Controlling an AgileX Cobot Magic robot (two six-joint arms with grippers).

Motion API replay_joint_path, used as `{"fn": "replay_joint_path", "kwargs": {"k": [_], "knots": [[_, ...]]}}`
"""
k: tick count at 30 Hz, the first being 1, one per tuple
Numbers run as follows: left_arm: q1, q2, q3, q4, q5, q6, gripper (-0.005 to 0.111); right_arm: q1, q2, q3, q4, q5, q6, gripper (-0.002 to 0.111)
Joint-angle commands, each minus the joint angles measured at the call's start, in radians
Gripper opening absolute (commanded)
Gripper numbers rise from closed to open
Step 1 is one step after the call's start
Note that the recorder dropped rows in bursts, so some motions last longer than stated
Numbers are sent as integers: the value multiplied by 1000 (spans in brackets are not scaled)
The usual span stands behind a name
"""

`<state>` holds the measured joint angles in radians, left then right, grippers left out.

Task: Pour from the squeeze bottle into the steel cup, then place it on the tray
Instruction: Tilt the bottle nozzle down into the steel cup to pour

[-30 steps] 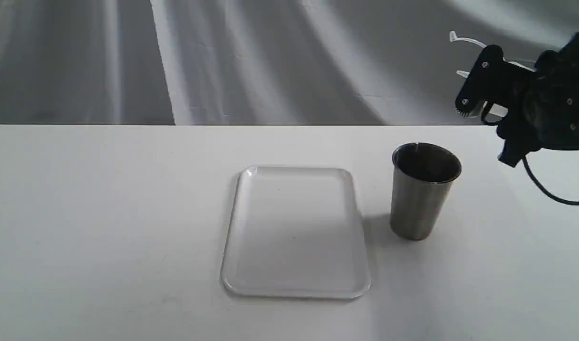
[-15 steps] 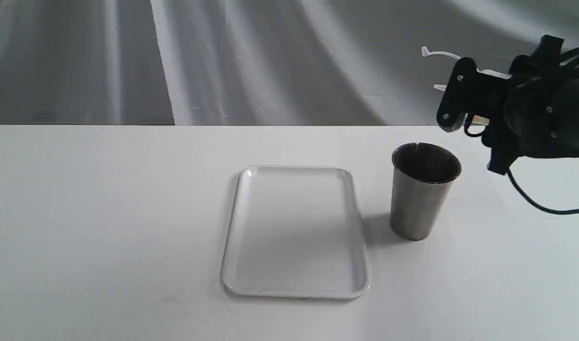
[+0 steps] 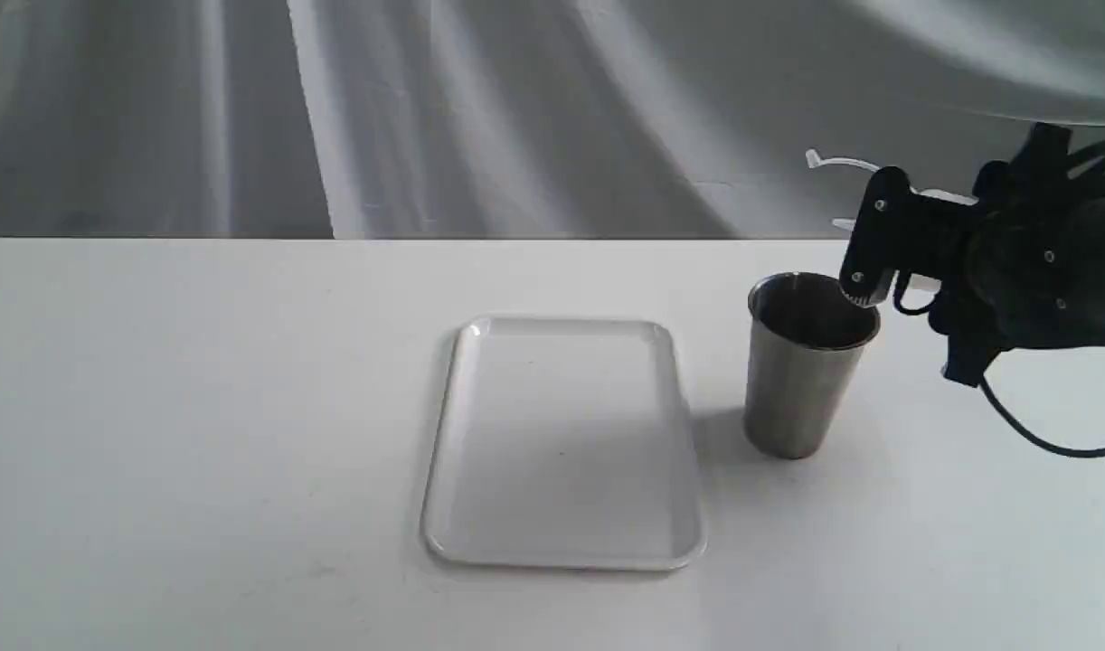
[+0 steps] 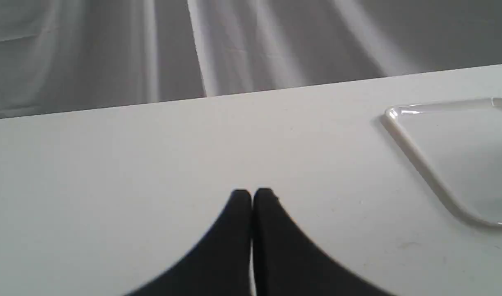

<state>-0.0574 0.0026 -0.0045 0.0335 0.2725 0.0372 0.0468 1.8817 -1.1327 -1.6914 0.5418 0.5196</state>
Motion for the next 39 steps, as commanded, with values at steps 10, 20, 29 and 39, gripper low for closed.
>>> {"fn": "replay_joint_path", "kwargs": {"k": [10,20,29,39], "knots": [[-6,-3,4,-1,-7,-5,0,2,-24,2,-53,115,-52,17],[-6,-3,4,-1,-7,-3,0,25,-47,2,-53,117,-52,17],[-6,-3,4,-1,-7,-5,0,51,-50,2,-53,117,-72,17],[-6,-3,4,-1,-7,-1,0,63,-50,2,-53,117,-68,17]]}}
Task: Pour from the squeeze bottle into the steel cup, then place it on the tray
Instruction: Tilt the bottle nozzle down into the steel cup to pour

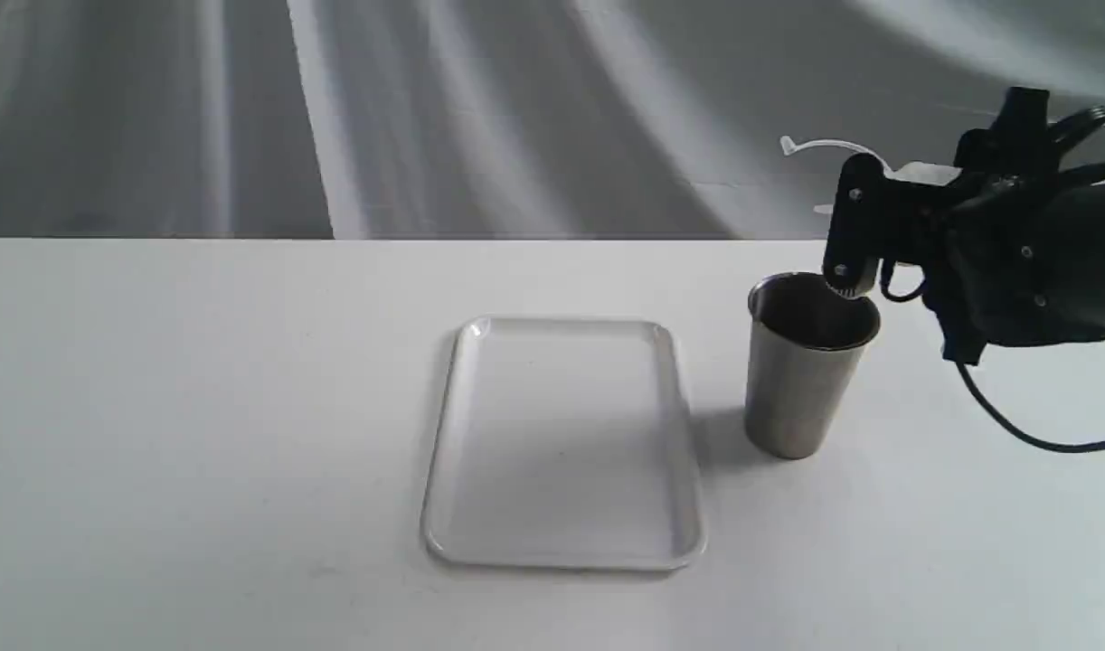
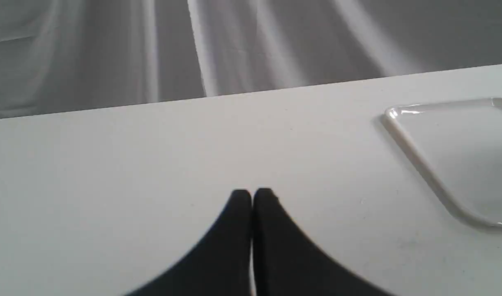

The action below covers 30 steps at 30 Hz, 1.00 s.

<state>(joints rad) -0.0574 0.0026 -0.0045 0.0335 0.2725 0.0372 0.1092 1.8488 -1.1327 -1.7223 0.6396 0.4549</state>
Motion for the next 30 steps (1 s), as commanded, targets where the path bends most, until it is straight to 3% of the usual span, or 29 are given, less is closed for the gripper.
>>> {"fn": "replay_joint_path", "kwargs": {"k": [1,7,30], "knots": [[-6,-3,4,-1,-7,-1,0,0,-17,2,-22,20,-3,17],[-6,-3,4,-1,-7,-1,0,0,-17,2,-22,20,-23,17],[-6,-3,4,-1,-7,-1,0,0,-17,2,-22,108,-461,17]]}}
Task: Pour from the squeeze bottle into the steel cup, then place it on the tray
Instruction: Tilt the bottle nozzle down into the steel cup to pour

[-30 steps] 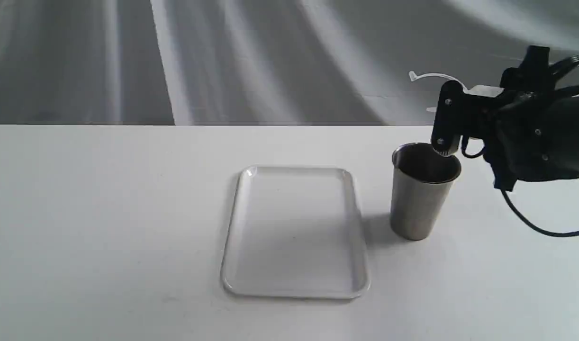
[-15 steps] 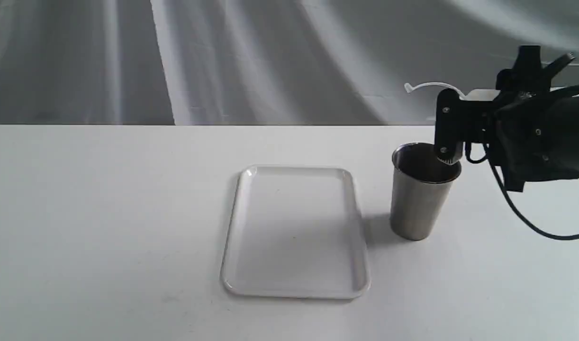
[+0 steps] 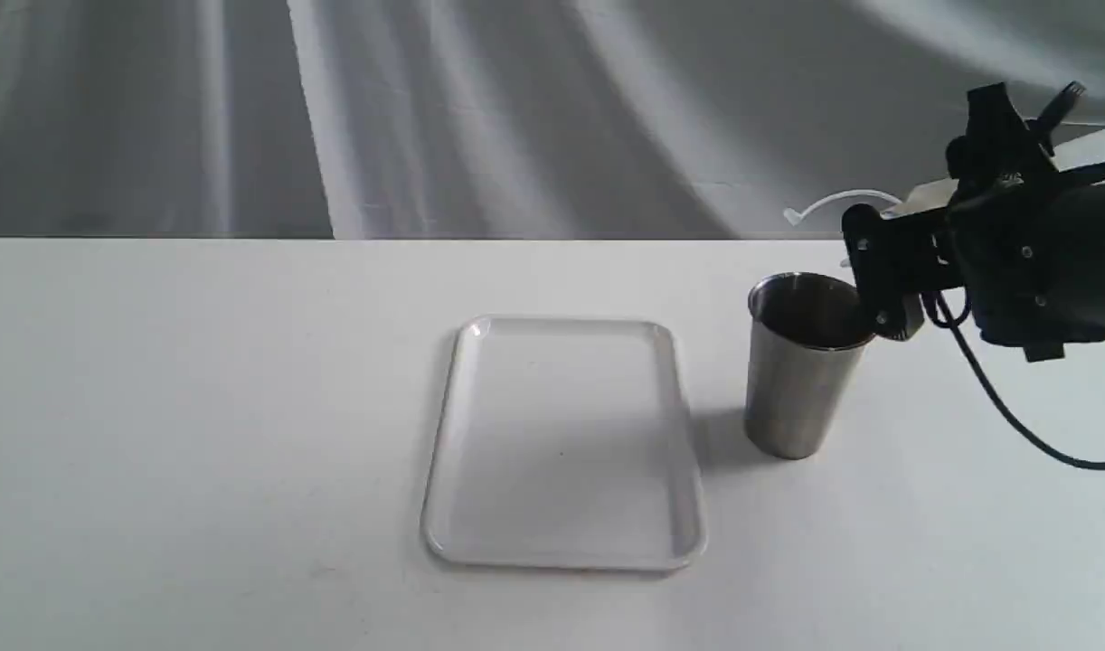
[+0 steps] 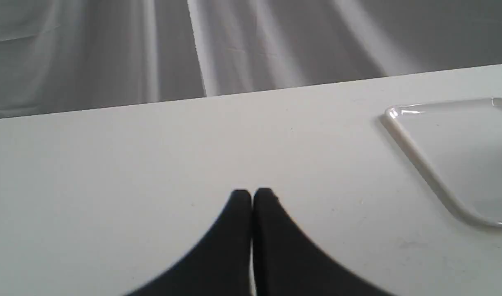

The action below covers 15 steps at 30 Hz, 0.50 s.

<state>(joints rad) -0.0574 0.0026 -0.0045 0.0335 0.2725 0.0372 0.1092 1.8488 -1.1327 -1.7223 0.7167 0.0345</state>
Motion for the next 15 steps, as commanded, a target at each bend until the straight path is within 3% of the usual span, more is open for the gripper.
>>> {"fn": "replay_joint_path", "kwargs": {"k": [1,15], "knots": [[-6,-3,4,-1,-7,-1,0,0,-17,2,-22,31,-47,17],[-6,-3,4,-1,-7,-4,0,0,-17,2,-22,31,-236,17]]}}
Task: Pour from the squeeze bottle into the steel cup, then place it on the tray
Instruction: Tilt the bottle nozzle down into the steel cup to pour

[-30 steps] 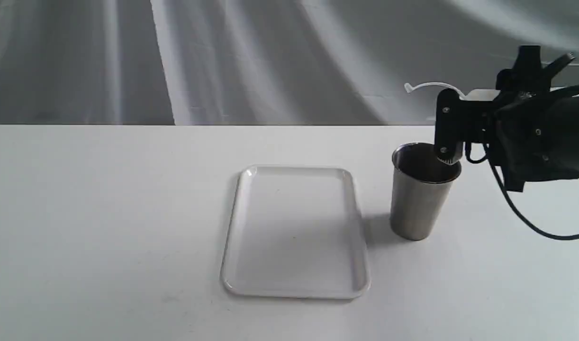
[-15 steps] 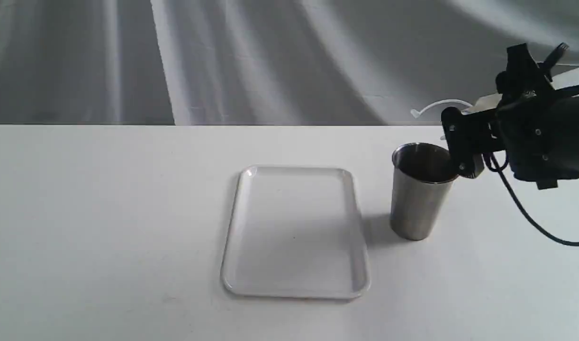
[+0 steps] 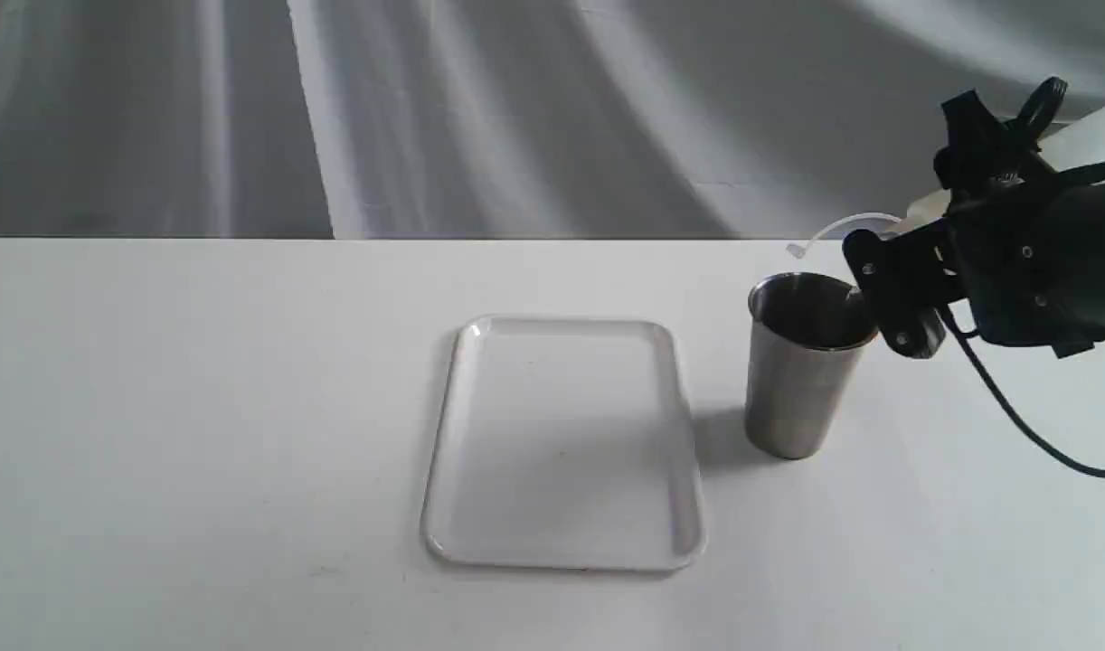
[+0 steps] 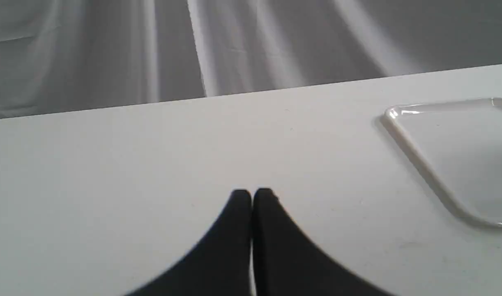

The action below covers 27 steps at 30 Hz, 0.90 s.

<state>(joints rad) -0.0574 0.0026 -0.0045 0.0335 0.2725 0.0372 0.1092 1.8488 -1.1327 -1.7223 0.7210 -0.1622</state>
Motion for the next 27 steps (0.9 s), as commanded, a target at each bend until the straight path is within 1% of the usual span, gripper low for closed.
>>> {"fn": "replay_joint_path", "kwargs": {"k": [1,27], "knots": [[-6,-3,4,-1,-7,-2,0,0,-17,2,-22,26,-48,17],[-6,-3,4,-1,-7,-3,0,0,-17,2,-22,26,-69,17]]}}
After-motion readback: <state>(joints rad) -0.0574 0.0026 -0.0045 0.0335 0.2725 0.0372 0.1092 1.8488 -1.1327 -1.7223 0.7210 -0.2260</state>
